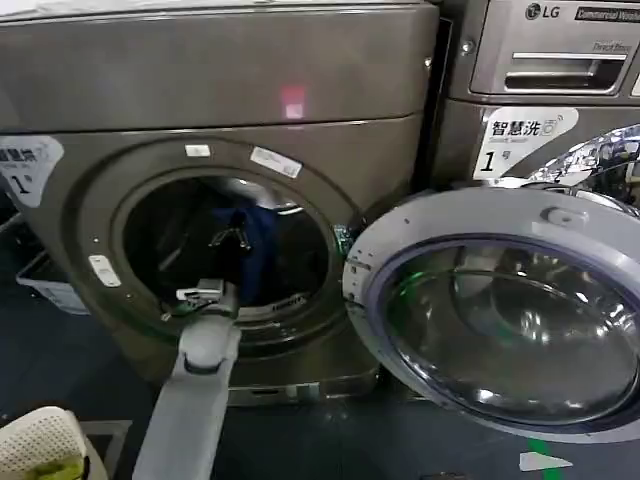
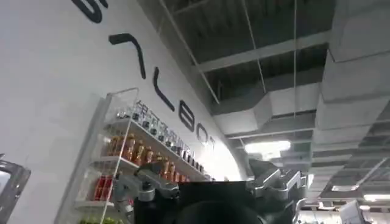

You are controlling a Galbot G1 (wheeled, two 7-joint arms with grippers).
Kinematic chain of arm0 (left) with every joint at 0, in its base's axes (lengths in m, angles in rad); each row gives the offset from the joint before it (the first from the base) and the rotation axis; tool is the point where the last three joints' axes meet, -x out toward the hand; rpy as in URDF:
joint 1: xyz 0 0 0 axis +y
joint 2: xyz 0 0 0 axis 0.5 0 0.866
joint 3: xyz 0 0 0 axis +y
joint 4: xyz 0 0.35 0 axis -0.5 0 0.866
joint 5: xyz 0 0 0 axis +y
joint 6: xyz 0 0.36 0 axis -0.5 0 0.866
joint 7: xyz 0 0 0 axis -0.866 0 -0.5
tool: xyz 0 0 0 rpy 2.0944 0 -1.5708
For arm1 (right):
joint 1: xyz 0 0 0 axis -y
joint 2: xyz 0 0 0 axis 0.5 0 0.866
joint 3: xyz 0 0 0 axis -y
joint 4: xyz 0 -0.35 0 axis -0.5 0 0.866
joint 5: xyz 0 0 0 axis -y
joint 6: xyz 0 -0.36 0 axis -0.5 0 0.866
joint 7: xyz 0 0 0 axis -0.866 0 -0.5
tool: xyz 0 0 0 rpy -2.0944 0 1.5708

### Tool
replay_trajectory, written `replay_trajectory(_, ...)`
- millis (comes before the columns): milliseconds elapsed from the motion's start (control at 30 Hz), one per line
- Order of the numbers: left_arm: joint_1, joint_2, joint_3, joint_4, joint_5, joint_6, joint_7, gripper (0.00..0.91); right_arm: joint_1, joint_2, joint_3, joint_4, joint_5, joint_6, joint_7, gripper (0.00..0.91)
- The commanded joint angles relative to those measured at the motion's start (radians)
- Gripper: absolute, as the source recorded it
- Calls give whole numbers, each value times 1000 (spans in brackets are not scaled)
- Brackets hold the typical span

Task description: Grasp the clothes from the dryer.

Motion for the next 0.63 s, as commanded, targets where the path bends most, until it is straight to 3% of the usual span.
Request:
replay_trajectory(33, 29, -7, 0, -37, -12, -13, -25, 0, 3, 1, 0, 8, 3, 2, -14, 907)
replay_trajectory(633, 41, -8, -1, -63, -42, 16, -25, 0, -11, -4, 25, 3, 5, -3, -25, 907)
